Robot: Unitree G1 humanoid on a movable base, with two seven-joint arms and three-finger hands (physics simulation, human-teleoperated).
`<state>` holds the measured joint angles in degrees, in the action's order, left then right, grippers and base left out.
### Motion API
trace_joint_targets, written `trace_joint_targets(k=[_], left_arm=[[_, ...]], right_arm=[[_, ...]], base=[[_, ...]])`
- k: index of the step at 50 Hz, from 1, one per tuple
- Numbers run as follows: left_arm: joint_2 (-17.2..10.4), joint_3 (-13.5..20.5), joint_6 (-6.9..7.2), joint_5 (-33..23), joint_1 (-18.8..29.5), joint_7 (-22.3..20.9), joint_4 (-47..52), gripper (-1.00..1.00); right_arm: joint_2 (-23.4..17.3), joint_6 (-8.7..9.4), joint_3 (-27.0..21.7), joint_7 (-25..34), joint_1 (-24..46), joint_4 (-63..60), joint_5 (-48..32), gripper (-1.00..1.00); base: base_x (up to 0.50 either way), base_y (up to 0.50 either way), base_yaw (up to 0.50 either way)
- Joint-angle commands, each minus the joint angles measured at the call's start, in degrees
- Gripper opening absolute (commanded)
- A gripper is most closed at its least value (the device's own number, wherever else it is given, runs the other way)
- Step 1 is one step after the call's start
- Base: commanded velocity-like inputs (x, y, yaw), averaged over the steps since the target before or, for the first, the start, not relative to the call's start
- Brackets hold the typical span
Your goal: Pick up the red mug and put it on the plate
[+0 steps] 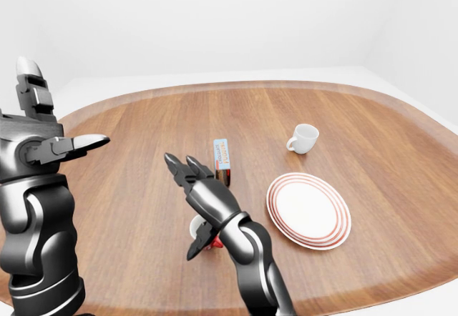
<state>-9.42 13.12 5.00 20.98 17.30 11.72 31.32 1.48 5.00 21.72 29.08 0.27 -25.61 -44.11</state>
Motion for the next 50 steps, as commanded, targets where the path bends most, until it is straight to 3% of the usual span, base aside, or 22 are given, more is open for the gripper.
trace_joint_targets(k=[1,50], left_arm=[[0.06,0.00,0.00,0.13,0.01,0.09,0.31,1.00],[-0.01,0.00,0.00,0.34,0.22,0.13,0.09,1.00]], right_arm=[[0.35,0.00,-0.13,1.10,0.12,4.53,-3.81,1.00],[2.27,0.00,-0.56,-2.12,1.86,19.34,-12.99,1.00]], base=[[0.00,0.00,0.00],[0.00,0.00,0.00]])
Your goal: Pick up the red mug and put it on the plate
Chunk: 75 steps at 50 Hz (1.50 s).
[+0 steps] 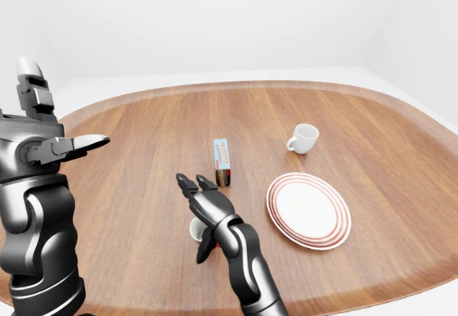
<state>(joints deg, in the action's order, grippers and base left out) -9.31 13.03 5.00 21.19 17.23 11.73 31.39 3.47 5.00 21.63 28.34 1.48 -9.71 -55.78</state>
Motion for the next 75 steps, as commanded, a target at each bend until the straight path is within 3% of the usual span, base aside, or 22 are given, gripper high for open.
trace_joint_targets(k=[1,75], left_arm=[[-0.15,0.10,0.00,0.20,0.38,0.20,0.08,1.00],[-0.18,0.18,0.00,0.61,0.10,0.08,0.06,1.00]], right_arm=[[0.36,0.00,-0.62,-1.65,0.82,4.00,-1.33,1.00],[3.11,-0.24,-3.11,-8.56,8.92,28.86,-4.71,1.00]], base=[[0.00,0.00,0.00],[0.00,0.00,0.00]])
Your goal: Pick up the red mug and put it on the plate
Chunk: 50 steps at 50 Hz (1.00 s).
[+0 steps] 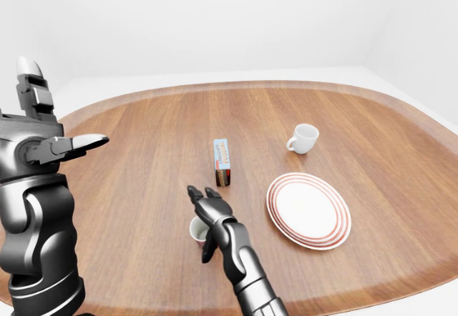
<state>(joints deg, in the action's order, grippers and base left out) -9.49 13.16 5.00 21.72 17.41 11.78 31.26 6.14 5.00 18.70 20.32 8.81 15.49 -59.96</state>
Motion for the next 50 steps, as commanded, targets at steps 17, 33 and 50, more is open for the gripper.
trace_joint_targets(k=[17,33,50], left_arm=[[0.01,0.09,0.00,0.09,-0.32,-0.25,-0.42,1.00],[0.15,-0.02,0.00,-0.04,-0.38,-0.12,-0.36,1.00],[0.00,0.08,0.00,-0.04,-0.34,-0.24,-0.34,1.00]], right_arm=[[0.95,-4.55,-1.68,-1.49,5.25,13.37,-0.62,1.00],[0.56,-5.12,-1.51,0.22,3.71,10.83,-1.29,-1.00],[-2.11,0.00,-1.39,11.76,-2.30,-11.15,-1.36,-1.00]], base=[[0.00,0.00,0.00],[0.00,0.00,0.00],[0.00,0.00,0.00]])
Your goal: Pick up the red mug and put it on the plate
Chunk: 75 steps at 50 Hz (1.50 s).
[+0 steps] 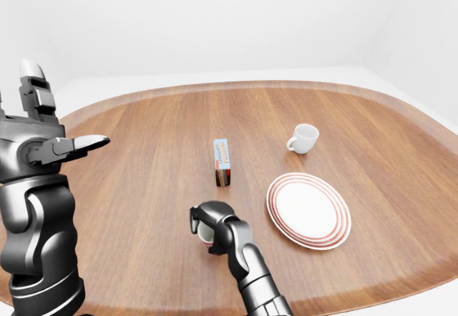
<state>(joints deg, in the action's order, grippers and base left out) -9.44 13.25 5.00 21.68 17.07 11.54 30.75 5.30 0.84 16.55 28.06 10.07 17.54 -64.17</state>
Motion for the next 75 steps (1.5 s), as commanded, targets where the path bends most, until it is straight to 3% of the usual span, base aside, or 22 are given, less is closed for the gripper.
trace_joint_targets(k=[1,10,23,50,75], left_arm=[[0.00,-0.03,0.00,0.01,-0.07,0.03,0.38,1.00],[-0.12,0.20,0.00,0.03,-0.04,-0.02,0.42,1.00],[-0.09,0.23,0.00,-0.02,-0.30,-0.12,0.40,1.00],[-0.15,0.37,0.00,-0.18,-0.31,0.00,0.30,1.00],[-0.28,0.55,0.00,-0.09,-0.22,0.13,0.07,1.00]], right_arm=[[-1.33,4.16,0.88,5.27,-3.97,-15.44,2.74,-1.00],[-1.76,4.16,1.65,10.67,-6.89,-25.88,4.61,-1.00],[-4.35,4.16,-0.28,11.94,-9.19,-35.38,5.60,-1.00],[-9.32,4.16,-13.27,11.94,-4.43,-39.47,7.93,-1.00],[-17.78,4.16,-25.76,11.94,-0.68,-35.76,13.07,-1.00]], base=[[0.00,0.00,0.00],[0.00,0.00,0.00],[0.00,0.00,0.00],[0.00,0.00,0.00],[0.00,0.00,0.00]])
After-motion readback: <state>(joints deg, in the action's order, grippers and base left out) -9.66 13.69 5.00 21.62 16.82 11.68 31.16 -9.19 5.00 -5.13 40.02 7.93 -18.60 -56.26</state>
